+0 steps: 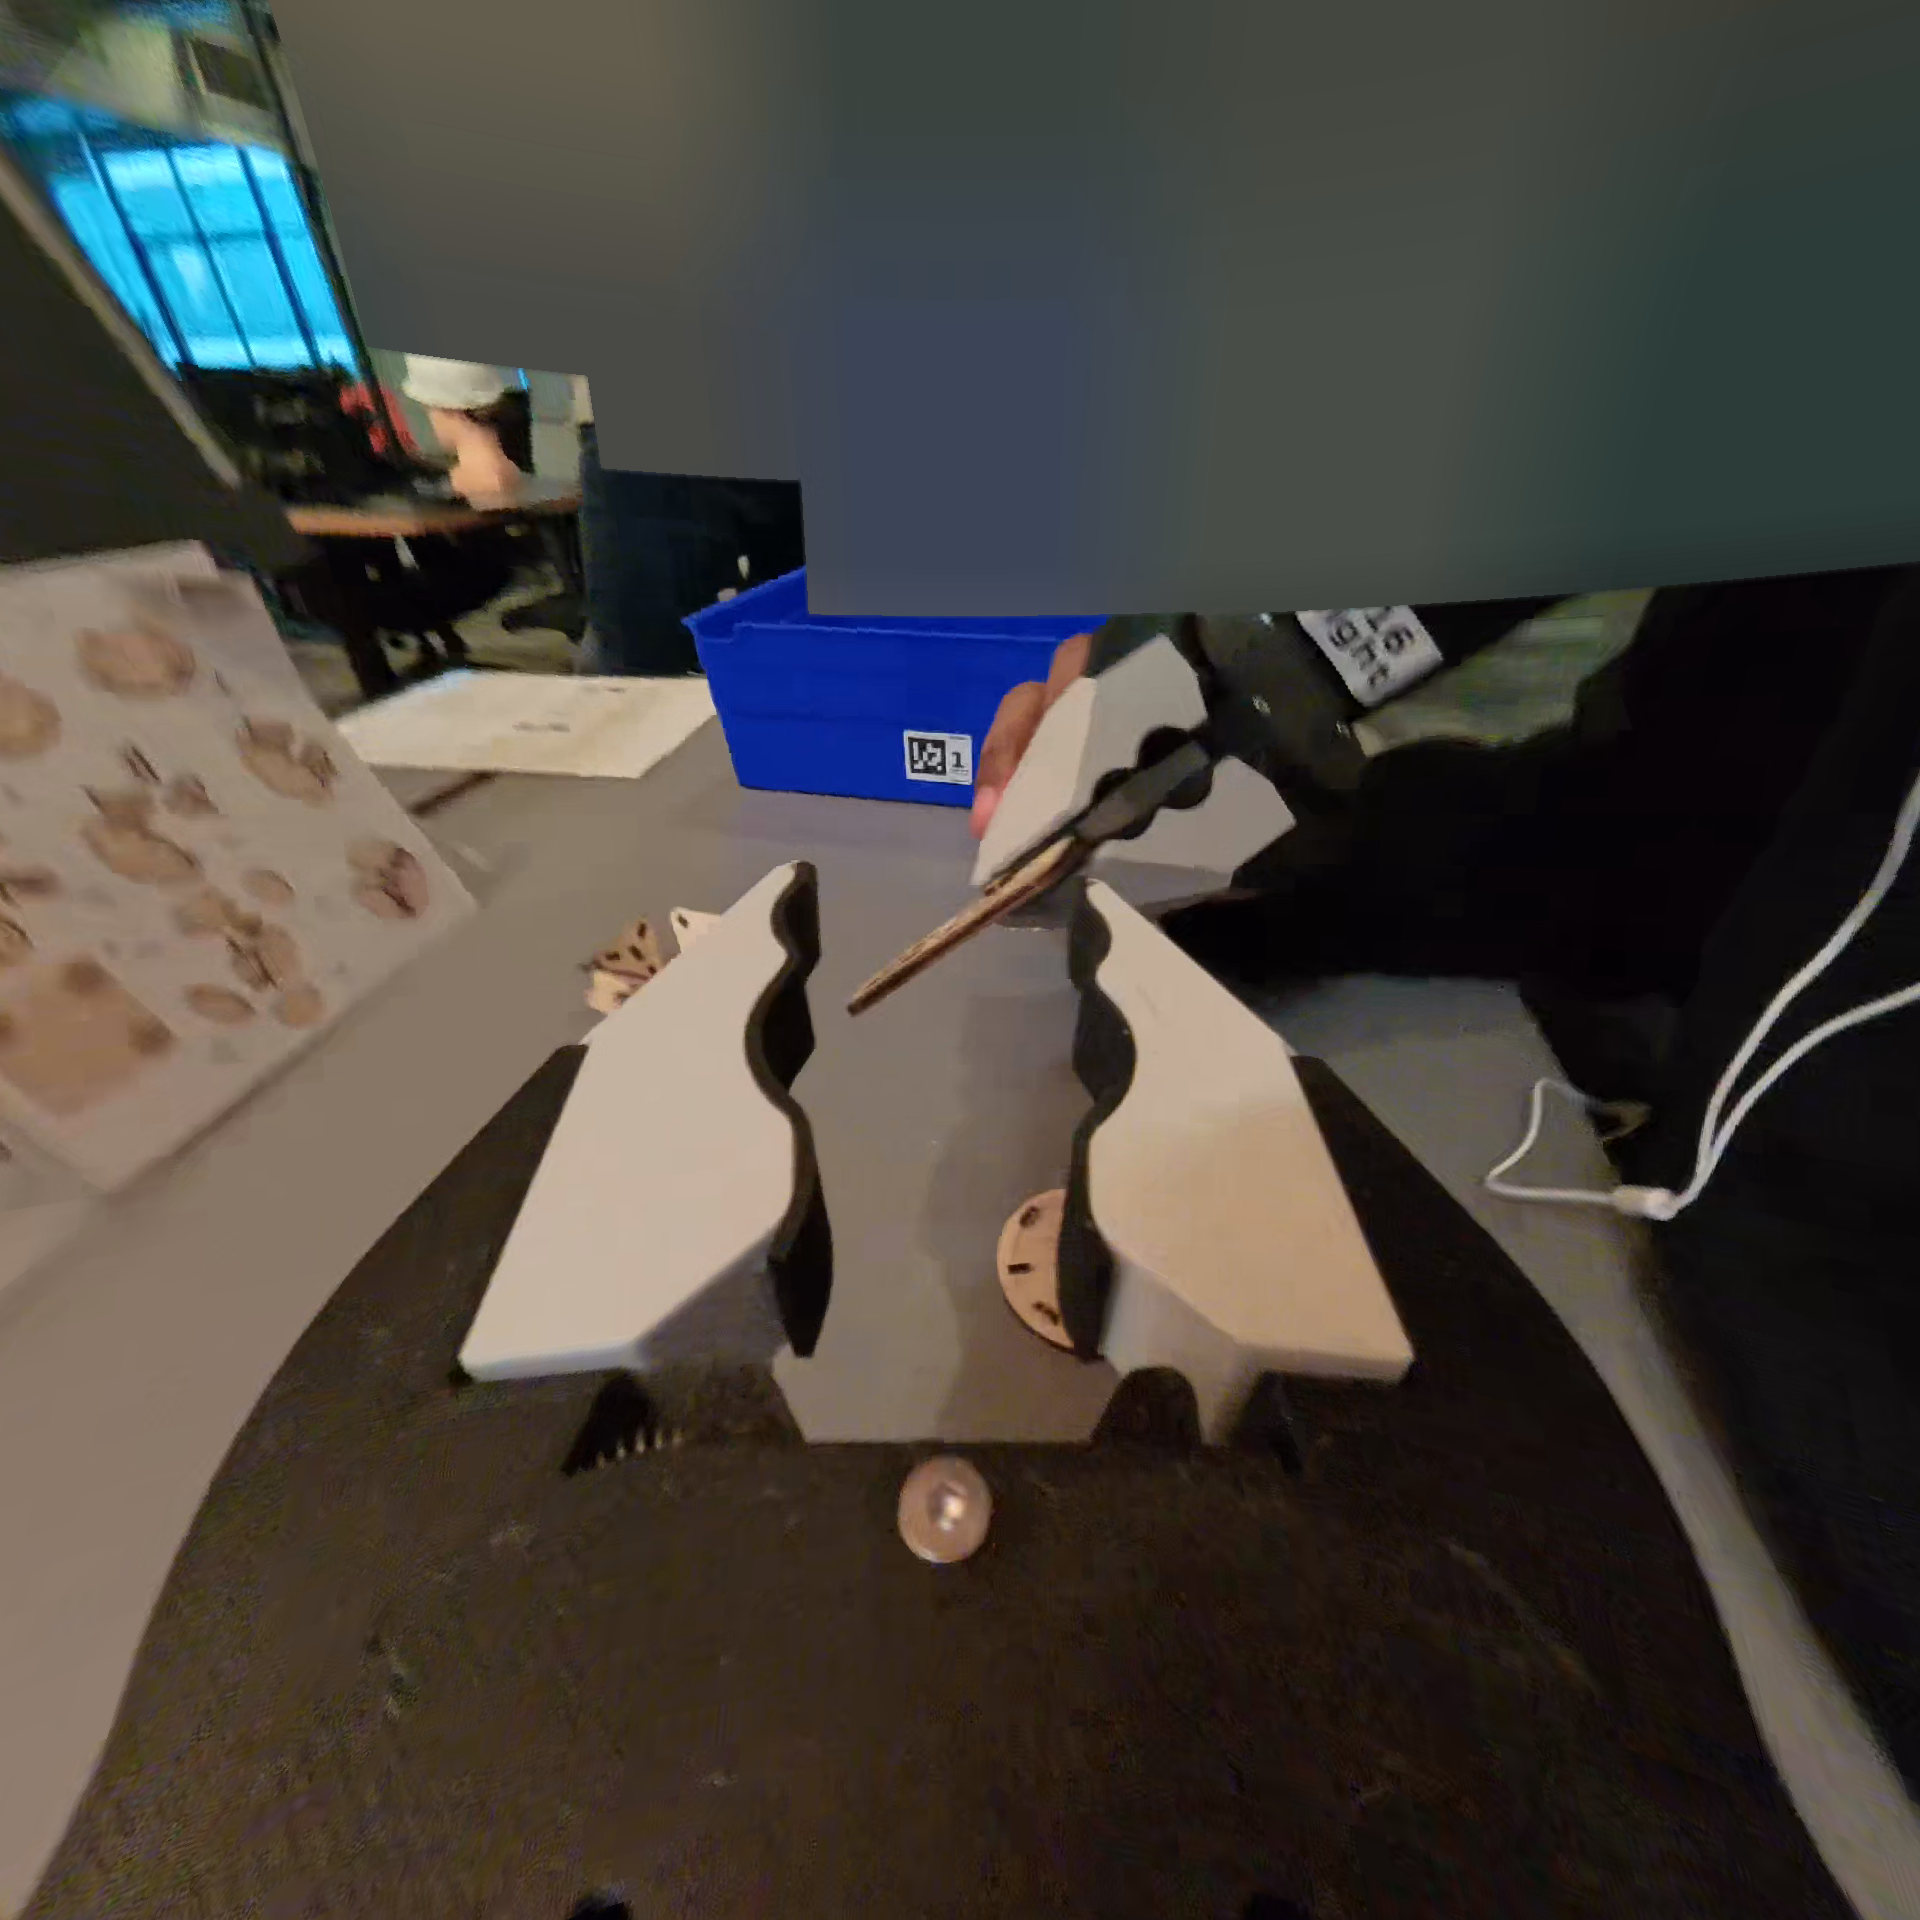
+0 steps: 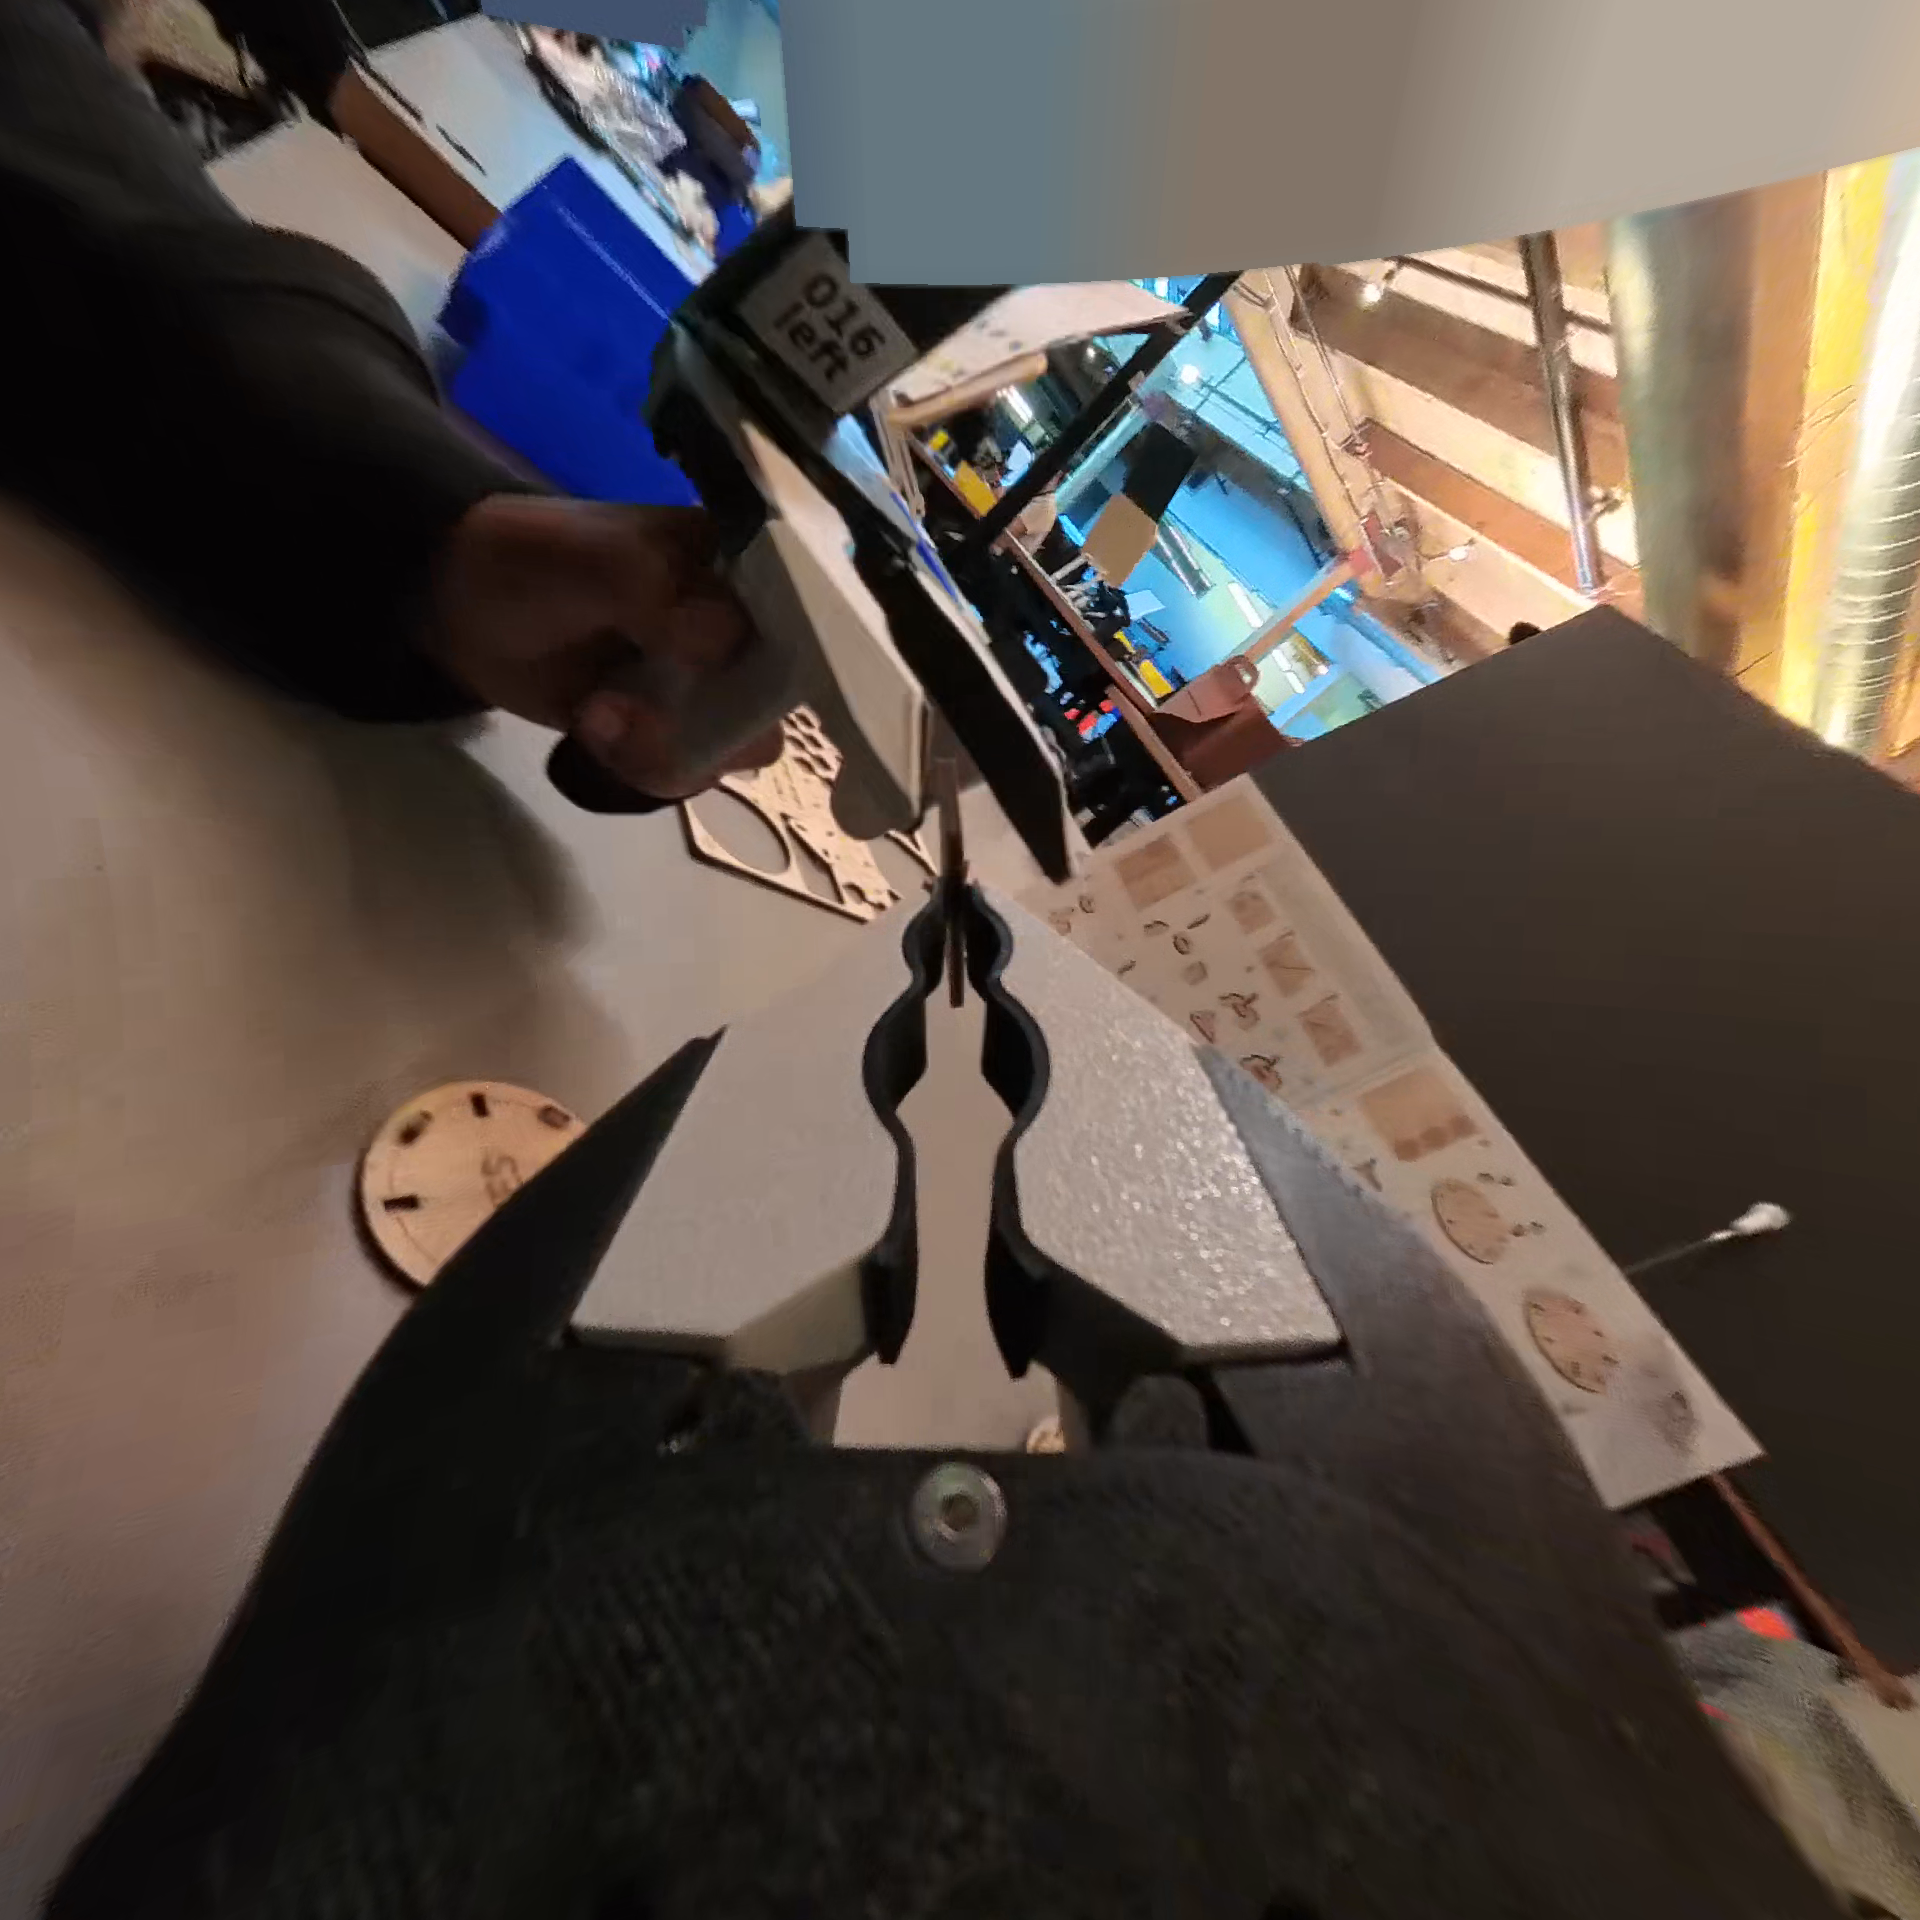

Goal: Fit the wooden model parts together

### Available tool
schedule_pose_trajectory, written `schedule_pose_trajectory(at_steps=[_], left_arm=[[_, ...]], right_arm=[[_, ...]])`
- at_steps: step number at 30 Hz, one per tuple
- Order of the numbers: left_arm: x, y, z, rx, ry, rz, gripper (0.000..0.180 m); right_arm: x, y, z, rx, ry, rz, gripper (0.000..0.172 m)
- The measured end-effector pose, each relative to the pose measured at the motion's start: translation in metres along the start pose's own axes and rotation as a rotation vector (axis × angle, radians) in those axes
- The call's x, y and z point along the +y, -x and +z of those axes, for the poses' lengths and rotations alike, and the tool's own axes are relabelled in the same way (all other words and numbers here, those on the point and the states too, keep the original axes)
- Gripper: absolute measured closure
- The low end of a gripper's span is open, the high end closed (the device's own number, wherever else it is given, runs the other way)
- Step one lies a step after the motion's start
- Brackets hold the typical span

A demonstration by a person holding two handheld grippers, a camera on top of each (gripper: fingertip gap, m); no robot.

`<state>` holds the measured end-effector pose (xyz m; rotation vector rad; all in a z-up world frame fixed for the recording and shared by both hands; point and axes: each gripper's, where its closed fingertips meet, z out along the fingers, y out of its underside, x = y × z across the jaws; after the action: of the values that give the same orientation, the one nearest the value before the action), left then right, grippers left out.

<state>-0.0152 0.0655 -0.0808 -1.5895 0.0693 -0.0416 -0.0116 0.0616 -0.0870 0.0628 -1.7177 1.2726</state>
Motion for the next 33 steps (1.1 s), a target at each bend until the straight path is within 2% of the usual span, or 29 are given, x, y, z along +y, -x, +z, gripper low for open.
schedule_pose_trajectory(at_steps=[3,6,15,21,25,28,33], left_arm=[[-0.006,-0.008,-0.003,-0.015,0.001,0.109,0.158],[-0.006,-0.008,-0.005,-0.013,0.008,0.139,0.171],[0.003,-0.017,0.0,0.051,0.049,0.137,0.18],[0.005,-0.025,-0.004,0.138,0.065,0.122,0.18],[0.013,-0.018,-0.004,0.06,0.138,0.251,0.18],[0.025,-0.007,-0.002,-0.039,0.226,0.355,0.18],[0.034,-0.003,0.001,-0.101,0.293,0.45,0.18]], right_arm=[[-0.005,0.0,-0.002,-0.02,-0.036,0.062,0.171],[-0.006,0.0,-0.003,-0.047,-0.042,0.134,0.171],[-0.009,0.005,-0.004,-0.094,-0.066,0.203,0.17],[-0.022,0.02,-0.011,-0.344,-0.14,0.556,0.142],[-0.018,0.011,-0.011,-0.293,-0.13,0.553,0.144],[-0.003,0.007,-0.006,-0.242,-0.058,0.56,0.144],[0.02,0.014,0.002,-0.258,0.061,0.714,0.148]])
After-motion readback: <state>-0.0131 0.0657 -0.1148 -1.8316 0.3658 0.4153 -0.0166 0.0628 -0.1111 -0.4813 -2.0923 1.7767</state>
